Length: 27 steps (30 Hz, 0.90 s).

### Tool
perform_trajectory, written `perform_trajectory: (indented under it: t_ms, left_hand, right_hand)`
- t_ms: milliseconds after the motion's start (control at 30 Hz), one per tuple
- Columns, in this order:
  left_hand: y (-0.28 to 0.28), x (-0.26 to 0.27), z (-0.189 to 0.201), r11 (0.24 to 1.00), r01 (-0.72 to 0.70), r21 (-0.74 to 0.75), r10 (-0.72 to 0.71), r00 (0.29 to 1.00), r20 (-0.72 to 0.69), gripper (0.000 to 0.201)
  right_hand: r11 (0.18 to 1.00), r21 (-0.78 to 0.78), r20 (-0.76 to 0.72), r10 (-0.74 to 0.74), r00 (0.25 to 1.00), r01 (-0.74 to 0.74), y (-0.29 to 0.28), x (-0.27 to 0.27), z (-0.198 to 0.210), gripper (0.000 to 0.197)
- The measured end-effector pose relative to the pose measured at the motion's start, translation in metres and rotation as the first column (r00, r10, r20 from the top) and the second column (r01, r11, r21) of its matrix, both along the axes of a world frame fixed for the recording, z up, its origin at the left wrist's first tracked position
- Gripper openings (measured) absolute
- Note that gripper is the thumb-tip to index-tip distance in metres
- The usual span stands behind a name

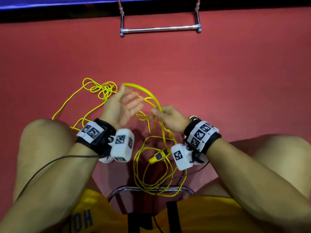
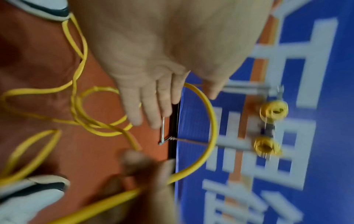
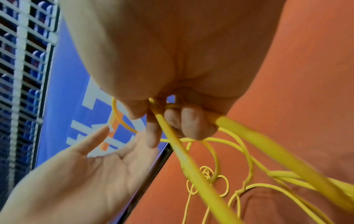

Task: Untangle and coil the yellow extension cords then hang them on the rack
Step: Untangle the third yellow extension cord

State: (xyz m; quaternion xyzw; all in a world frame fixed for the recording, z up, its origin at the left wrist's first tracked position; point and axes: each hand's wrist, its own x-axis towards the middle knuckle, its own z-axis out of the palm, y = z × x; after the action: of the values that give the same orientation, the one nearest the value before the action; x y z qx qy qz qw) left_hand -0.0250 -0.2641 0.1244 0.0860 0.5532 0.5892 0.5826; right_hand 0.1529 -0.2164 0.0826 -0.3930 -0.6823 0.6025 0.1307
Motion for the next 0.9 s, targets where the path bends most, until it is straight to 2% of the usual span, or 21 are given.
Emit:
perform_trajectory:
  t_ms: [67, 133, 200, 233, 267, 300, 333, 400, 433, 500, 567, 633, 667, 733, 767, 800, 833, 900]
  left_hand:
    - [-0.011, 0.013, -0.01, 0.964, 0.244, -0.104, -0.255, 0.96, -0.114, 0.041]
    - [-0.025, 0.031, -0.021, 0.838, 0.512, -0.188, -0.537, 0.835, -0.122, 0.052]
    - [-0.037, 0.043, -0.029, 0.642, 0.718, -0.27, -0.766, 0.617, -0.18, 0.037]
    - [-0.038, 0.045, -0.032, 0.588, 0.751, -0.301, -0.808, 0.525, -0.267, 0.025]
    - [-0.037, 0.042, -0.034, 0.608, 0.736, -0.298, -0.788, 0.514, -0.339, 0.022]
    - [-0.033, 0.038, -0.035, 0.685, 0.678, -0.265, -0.721, 0.581, -0.377, 0.028]
    - [-0.027, 0.031, -0.032, 0.779, 0.584, -0.228, -0.622, 0.679, -0.389, 0.031]
    - [-0.011, 0.018, -0.02, 0.925, 0.362, -0.114, -0.377, 0.834, -0.404, 0.027]
    - [-0.003, 0.01, -0.012, 0.962, 0.265, -0.057, -0.265, 0.875, -0.405, 0.025]
    - [0.011, -0.004, 0.007, 0.993, 0.111, 0.039, -0.09, 0.932, -0.351, 0.022]
    - [0.026, -0.017, 0.025, 0.993, -0.009, 0.118, 0.043, 0.955, -0.292, 0.016]
    - [0.043, -0.022, 0.054, 0.984, -0.099, 0.145, 0.134, 0.959, -0.25, 0.013]
    - [0.054, -0.029, 0.061, 0.987, -0.122, 0.101, 0.143, 0.958, -0.247, 0.021]
    - [0.066, -0.041, 0.068, 0.989, -0.146, -0.01, 0.138, 0.959, -0.247, 0.052]
    - [0.069, -0.045, 0.066, 0.978, -0.195, -0.074, 0.169, 0.949, -0.267, 0.065]
    - [0.068, -0.05, 0.06, 0.959, -0.259, -0.111, 0.213, 0.924, -0.317, 0.066]
    - [0.064, -0.049, 0.052, 0.947, -0.297, -0.119, 0.231, 0.891, -0.39, 0.058]
    - [0.048, -0.037, 0.032, 0.959, -0.212, -0.188, 0.066, 0.811, -0.581, 0.043]
  right_hand:
    - [0.988, -0.106, -0.081, -0.119, 0.99, 0.11, 0.002, 0.0, 0.005, 0.038]
    - [0.969, -0.148, -0.097, -0.214, 0.972, 0.198, 0.008, 0.0, 0.007, 0.038]
    - [0.951, -0.193, -0.131, -0.269, 0.954, 0.241, 0.013, 0.002, 0.007, 0.037]
    - [0.938, -0.212, -0.13, -0.304, 0.944, 0.273, 0.015, 0.003, 0.006, 0.036]
    - [0.928, -0.205, -0.119, -0.339, 0.933, 0.311, 0.016, 0.004, 0.005, 0.037]
    - [0.923, -0.168, -0.093, -0.365, 0.926, 0.347, 0.017, 0.005, 0.005, 0.038]
    - [0.92, -0.121, -0.053, -0.38, 0.924, 0.372, 0.017, 0.006, 0.003, 0.038]
    - [0.92, -0.06, 0.048, -0.384, 0.922, 0.386, 0.019, 0.008, -0.003, 0.028]
    - [0.925, -0.047, 0.104, -0.371, 0.923, 0.377, 0.02, 0.01, -0.006, 0.022]
    - [0.955, -0.014, 0.241, -0.284, 0.928, 0.295, 0.019, 0.013, -0.01, 0.026]
    - [0.981, -0.021, 0.288, -0.18, 0.941, 0.194, 0.012, 0.011, -0.01, 0.026]
    - [0.975, -0.151, 0.225, -0.129, 0.966, 0.165, 0.002, 0.009, -0.003, 0.03]
    - [0.96, -0.224, 0.19, -0.125, 0.974, 0.167, 0.0, 0.008, -0.001, 0.033]
    - [0.931, -0.318, 0.123, -0.146, 0.982, 0.178, -0.001, 0.008, 0.004, 0.033]
    - [0.911, -0.361, 0.099, -0.178, 0.979, 0.202, 0.0, 0.008, 0.006, 0.032]
    - [0.888, -0.396, 0.084, -0.216, 0.973, 0.231, 0.002, 0.01, 0.007, 0.03]
    - [0.87, -0.424, 0.072, -0.245, 0.967, 0.252, 0.003, 0.011, 0.01, 0.027]
    - [0.849, -0.46, 0.04, -0.273, 0.961, 0.26, 0.005, 0.013, 0.012, 0.022]
